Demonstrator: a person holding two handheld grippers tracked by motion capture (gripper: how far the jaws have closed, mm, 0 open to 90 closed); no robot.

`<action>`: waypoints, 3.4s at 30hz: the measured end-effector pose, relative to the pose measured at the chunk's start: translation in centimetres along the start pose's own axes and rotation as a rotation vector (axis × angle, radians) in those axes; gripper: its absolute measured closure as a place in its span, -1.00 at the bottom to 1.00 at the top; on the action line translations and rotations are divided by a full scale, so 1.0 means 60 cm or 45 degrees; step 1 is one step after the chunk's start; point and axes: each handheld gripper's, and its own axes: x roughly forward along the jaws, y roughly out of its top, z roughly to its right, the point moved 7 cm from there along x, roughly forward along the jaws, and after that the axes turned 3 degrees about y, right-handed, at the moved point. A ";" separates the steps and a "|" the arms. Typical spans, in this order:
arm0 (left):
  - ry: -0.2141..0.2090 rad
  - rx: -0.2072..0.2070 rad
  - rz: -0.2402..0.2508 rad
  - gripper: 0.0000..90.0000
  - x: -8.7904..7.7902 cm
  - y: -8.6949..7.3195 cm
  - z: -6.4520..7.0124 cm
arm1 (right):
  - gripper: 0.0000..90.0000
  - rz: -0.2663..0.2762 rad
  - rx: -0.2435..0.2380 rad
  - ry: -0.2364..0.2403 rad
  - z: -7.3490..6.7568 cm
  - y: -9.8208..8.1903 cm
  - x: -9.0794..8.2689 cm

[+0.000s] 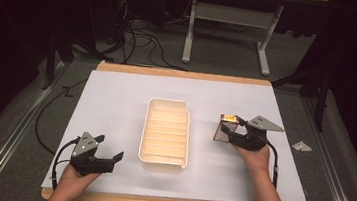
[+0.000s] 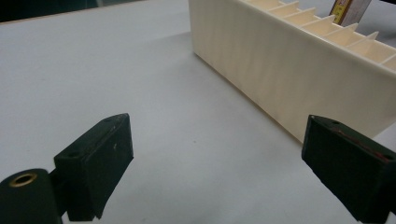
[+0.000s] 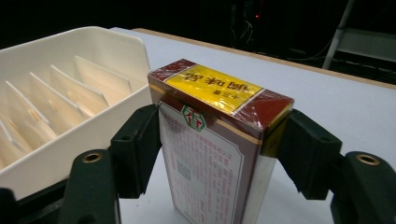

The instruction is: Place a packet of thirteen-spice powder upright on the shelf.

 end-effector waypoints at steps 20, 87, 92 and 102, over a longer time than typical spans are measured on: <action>-0.001 -0.002 0.003 -0.79 -0.001 0.001 -0.001 | 0.26 -0.006 -0.067 0.000 -0.016 -0.002 -0.007; -0.017 0.001 0.012 -0.78 -0.005 0.007 0.001 | 0.54 0.105 -0.076 0.000 -0.045 0.022 -0.037; -0.018 -0.001 0.016 -0.78 -0.005 0.007 0.002 | 0.54 0.126 -0.083 0.013 -0.052 0.030 -0.044; -0.022 -0.004 0.020 -0.78 -0.006 0.008 0.004 | 0.54 0.163 -0.094 0.085 -0.067 0.044 -0.052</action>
